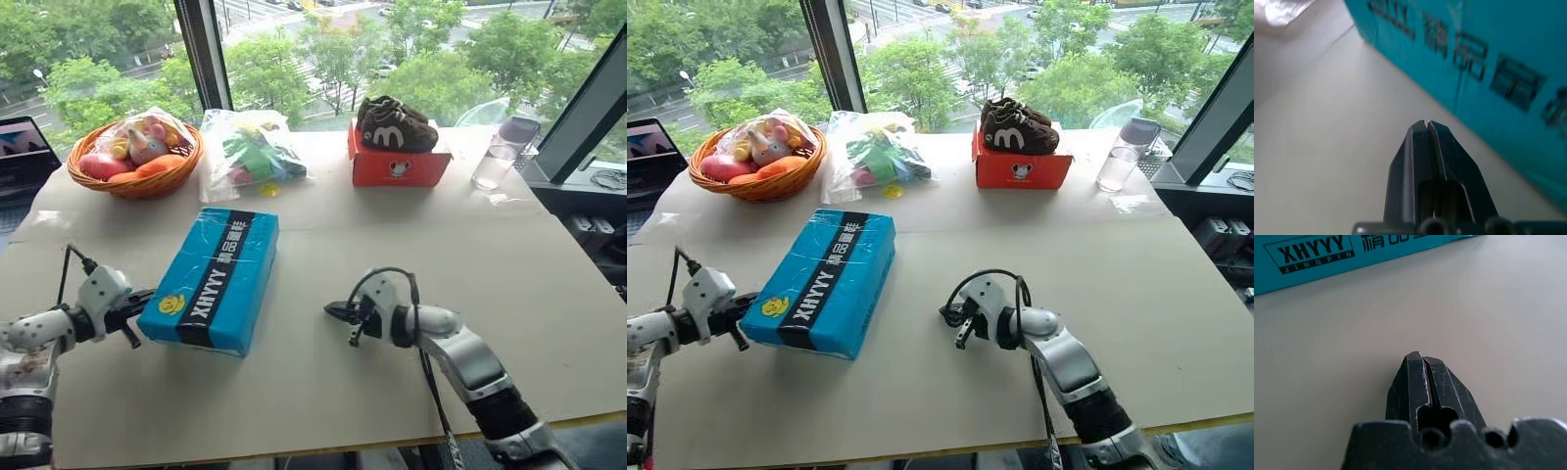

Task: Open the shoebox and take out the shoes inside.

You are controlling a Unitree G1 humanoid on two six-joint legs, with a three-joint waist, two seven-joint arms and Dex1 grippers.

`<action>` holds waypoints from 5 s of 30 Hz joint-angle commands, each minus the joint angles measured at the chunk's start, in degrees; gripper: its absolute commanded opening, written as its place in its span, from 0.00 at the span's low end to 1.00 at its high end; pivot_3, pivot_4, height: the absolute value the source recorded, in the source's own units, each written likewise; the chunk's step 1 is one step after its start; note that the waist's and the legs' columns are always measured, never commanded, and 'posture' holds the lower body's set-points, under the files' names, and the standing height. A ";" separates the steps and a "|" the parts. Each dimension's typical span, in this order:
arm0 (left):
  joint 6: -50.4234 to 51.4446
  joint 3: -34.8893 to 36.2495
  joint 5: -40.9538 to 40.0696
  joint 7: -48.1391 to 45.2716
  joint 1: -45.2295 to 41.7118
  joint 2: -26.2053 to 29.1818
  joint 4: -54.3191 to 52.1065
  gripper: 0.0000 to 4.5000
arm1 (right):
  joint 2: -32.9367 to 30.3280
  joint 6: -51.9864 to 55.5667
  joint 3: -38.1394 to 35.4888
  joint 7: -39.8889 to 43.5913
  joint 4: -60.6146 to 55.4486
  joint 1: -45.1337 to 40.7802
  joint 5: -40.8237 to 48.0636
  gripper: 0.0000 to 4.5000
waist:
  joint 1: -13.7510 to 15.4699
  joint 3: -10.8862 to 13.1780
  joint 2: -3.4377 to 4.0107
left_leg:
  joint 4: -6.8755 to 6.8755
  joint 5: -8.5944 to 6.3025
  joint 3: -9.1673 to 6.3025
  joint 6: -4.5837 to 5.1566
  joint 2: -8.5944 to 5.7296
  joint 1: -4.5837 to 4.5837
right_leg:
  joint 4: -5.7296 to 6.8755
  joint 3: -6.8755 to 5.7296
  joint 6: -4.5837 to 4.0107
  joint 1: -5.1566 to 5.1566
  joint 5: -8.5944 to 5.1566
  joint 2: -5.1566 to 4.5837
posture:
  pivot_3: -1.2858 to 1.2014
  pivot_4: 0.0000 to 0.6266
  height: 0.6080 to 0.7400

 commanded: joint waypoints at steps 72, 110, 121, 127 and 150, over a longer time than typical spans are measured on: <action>16.89 8.53 -17.51 3.17 48.44 -11.78 -59.05 0.01 | -10.26 9.25 -6.24 21.03 -12.76 -16.11 14.00 0.01 | -1.07 0.00 -0.07 | 0.10 0.15 0.33 0.26 0.21 0.28 | 0.00 0.86 0.14 0.09 0.15 0.51 | 0.52 0.24 1.00; 19.61 4.86 -17.86 10.93 47.83 -12.21 -62.10 0.01 | -1.10 -0.18 0.44 19.65 1.46 -22.47 1.09 0.01 | -1.44 0.02 -0.06 | 0.11 0.15 0.36 0.26 0.44 0.38 | 0.04 1.02 -0.03 0.06 0.27 0.84 | 0.52 0.24 1.00; 19.13 3.68 -16.86 11.33 45.45 -12.21 -59.32 0.01 | 14.83 2.29 1.16 12.73 4.95 -39.59 2.19 0.01 | -2.62 0.06 0.01 | 0.10 0.15 0.37 0.26 0.65 0.37 | 0.08 1.02 -0.19 -0.05 0.36 1.05 | 0.52 0.24 1.00; 18.68 3.64 -16.52 11.77 45.48 -12.63 -59.48 0.01 | 14.45 0.13 1.76 13.41 8.32 -39.31 0.46 0.01 | -1.23 -0.04 -0.14 | 0.09 0.15 0.37 0.25 0.78 0.35 | 0.00 0.94 -0.27 0.00 0.39 1.11 | 0.52 0.24 1.00; 18.41 7.28 -17.91 10.77 58.27 -12.26 -67.63 0.01 | 18.75 -3.04 -1.79 10.94 20.48 -43.80 -1.37 0.01 | -1.00 -0.06 -0.36 | 0.03 0.11 0.42 0.20 1.26 0.26 | -0.13 1.06 -0.69 -0.14 0.43 1.62 | 0.52 0.24 1.00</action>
